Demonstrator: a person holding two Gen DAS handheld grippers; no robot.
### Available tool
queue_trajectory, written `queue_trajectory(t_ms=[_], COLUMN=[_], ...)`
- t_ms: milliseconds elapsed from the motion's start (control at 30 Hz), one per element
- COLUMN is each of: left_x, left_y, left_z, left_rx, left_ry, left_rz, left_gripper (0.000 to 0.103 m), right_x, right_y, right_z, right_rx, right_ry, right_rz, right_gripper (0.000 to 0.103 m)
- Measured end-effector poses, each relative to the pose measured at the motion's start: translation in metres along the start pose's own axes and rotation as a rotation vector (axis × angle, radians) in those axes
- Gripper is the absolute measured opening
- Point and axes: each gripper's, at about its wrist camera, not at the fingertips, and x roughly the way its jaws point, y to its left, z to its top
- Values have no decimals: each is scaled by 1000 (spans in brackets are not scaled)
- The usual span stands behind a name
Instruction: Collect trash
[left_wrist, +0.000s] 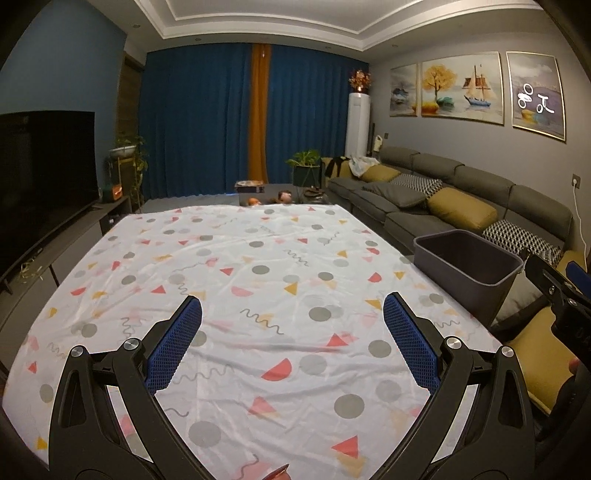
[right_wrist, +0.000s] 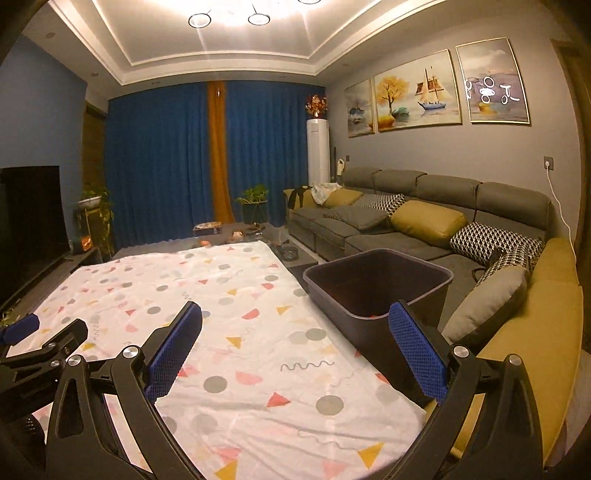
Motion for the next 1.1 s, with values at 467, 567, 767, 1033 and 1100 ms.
queue_trajectory(t_ms=[467,567,767,1033,1100], left_x=[-5,-5,-6,-6,-7], left_y=[6,6,7,7,7], left_z=[2,3,4,4,4], left_rx=[-11,-12,-21,-21,-21], left_ry=[-5,-5,-5,-4,-3], left_rz=[1,2,4,2,2], left_gripper=[97,97,97,97,97], right_x=[-1,-1,-1,0,0], right_y=[5,7,7,9,9], right_z=[2,2,2,3,3], right_rx=[-2,0,-3,-3,-1], right_ry=[0,0,-1,-4,-3], right_rz=[11,11,10,11,11], right_gripper=[97,98,97,97,98])
